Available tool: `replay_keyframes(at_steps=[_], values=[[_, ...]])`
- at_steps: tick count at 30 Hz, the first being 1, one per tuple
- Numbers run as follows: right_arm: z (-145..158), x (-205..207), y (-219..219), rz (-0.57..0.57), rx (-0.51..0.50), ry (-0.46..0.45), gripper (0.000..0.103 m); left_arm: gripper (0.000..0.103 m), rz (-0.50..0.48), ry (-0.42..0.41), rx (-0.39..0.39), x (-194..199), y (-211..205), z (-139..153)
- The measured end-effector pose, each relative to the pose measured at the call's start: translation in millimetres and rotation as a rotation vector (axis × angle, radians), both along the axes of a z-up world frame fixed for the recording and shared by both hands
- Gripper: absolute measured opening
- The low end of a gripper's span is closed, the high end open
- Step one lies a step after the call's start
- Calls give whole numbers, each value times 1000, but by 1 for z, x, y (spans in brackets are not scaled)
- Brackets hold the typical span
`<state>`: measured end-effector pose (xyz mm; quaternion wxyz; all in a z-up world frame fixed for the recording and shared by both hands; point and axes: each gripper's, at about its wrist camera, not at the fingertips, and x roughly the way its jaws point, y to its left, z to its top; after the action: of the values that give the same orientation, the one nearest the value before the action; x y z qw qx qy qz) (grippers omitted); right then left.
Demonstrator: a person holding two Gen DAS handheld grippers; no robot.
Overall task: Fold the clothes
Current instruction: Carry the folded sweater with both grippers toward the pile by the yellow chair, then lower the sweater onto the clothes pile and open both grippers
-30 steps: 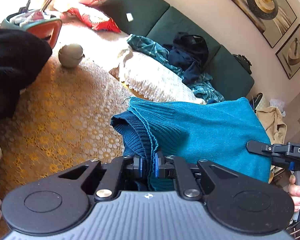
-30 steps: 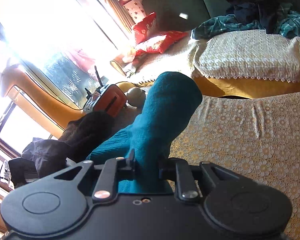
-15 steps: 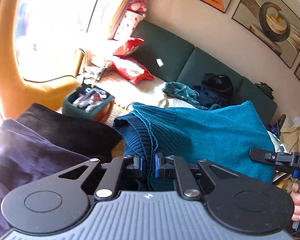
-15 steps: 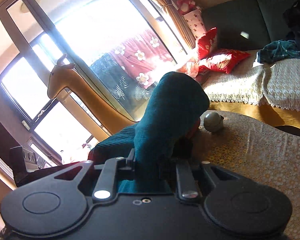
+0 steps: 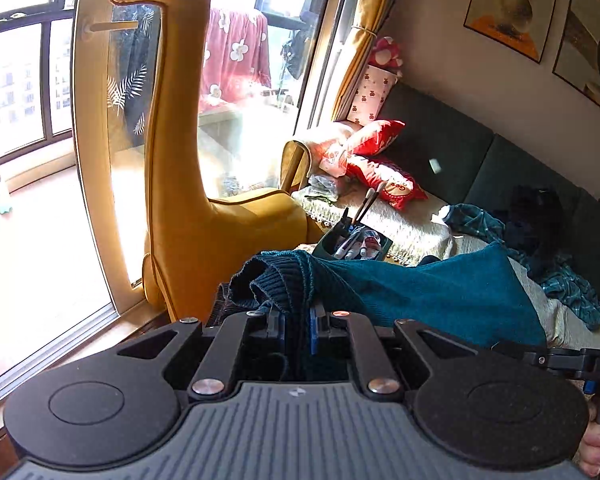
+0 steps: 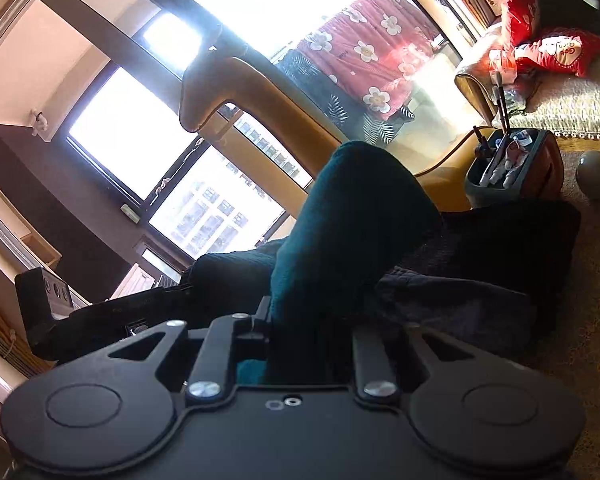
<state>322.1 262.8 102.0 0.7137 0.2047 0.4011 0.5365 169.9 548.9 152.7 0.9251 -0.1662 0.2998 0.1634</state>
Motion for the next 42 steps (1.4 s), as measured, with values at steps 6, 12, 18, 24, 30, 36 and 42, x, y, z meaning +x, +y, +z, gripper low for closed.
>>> replay_keyframes(at_steps=[6, 12, 18, 24, 30, 36, 42], values=[[-24, -6, 2, -19, -46, 40, 103, 10, -6, 25, -56, 13, 12, -39], [-83, -15, -16, -29, -113, 147, 103, 10, -6, 83, -123, 16, 23, -85], [-119, -21, -23, -40, -119, 224, 103, 12, 8, 116, -136, 16, 29, -113], [-125, -18, -23, -49, -122, 253, 103, 15, 25, 113, -82, 16, 20, -112], [-109, -21, -30, -88, -161, 204, 103, 98, 29, 114, 3, 8, 4, -101], [-100, -25, -51, -111, -146, 202, 103, 98, 28, 110, 41, 0, -12, -95], [-89, -35, -71, -117, -180, 140, 103, 98, 41, 69, 77, -24, -27, -78]])
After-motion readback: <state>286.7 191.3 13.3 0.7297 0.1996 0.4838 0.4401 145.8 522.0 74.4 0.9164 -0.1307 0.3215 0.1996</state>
